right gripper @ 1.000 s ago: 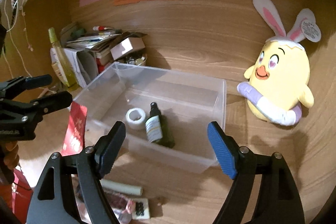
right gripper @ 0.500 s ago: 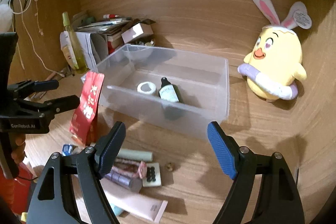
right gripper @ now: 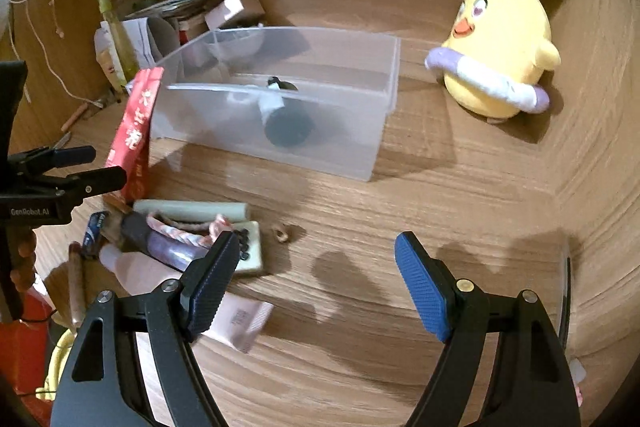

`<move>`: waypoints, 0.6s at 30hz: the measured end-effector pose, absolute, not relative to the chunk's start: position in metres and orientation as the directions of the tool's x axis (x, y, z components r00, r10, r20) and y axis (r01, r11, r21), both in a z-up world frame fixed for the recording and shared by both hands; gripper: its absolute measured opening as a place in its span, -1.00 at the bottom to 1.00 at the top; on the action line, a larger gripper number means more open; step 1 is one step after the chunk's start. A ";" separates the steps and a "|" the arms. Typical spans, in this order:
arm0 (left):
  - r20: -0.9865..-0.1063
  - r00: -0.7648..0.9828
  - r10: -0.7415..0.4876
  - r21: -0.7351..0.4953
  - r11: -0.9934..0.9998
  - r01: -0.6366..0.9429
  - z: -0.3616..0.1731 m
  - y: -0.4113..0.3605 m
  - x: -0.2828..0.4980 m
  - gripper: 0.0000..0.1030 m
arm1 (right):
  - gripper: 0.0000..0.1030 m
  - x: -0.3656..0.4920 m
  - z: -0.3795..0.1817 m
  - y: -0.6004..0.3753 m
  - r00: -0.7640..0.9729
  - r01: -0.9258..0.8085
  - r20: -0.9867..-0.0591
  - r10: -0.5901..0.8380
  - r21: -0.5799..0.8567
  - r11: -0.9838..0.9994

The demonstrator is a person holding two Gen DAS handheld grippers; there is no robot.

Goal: Organize objects

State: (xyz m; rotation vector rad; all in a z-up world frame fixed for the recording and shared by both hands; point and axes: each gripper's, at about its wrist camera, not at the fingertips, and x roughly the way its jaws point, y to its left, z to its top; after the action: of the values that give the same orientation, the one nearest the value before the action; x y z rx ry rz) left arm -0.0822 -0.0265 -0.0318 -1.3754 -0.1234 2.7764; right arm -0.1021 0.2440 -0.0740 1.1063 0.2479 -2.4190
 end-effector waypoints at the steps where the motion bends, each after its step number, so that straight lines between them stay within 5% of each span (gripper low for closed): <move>1: -0.796 -0.600 0.075 -0.094 -0.996 0.000 -0.034 -0.026 -0.084 0.86 | 0.49 -0.105 -0.076 0.245 -0.563 0.478 -0.755 -0.337 0.035 -0.878; 14: -0.797 -0.601 0.068 -0.097 -0.995 0.016 -0.046 -0.025 -0.101 0.83 | -0.21 -0.124 -0.095 0.226 -0.479 0.539 -0.799 -0.363 0.058 -0.840; 18: -0.803 -0.590 0.087 -0.108 -0.994 0.000 -0.051 -0.024 -0.102 0.44 | -0.33 -0.127 -0.098 0.220 -0.475 0.551 -0.804 -0.359 0.046 -0.833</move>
State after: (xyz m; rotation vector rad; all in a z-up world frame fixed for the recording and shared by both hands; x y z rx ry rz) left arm -0.1023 -0.0240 -0.0512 -1.3992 -0.1487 2.7537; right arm -0.1267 0.2202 -0.0983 1.1802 0.2971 -2.2981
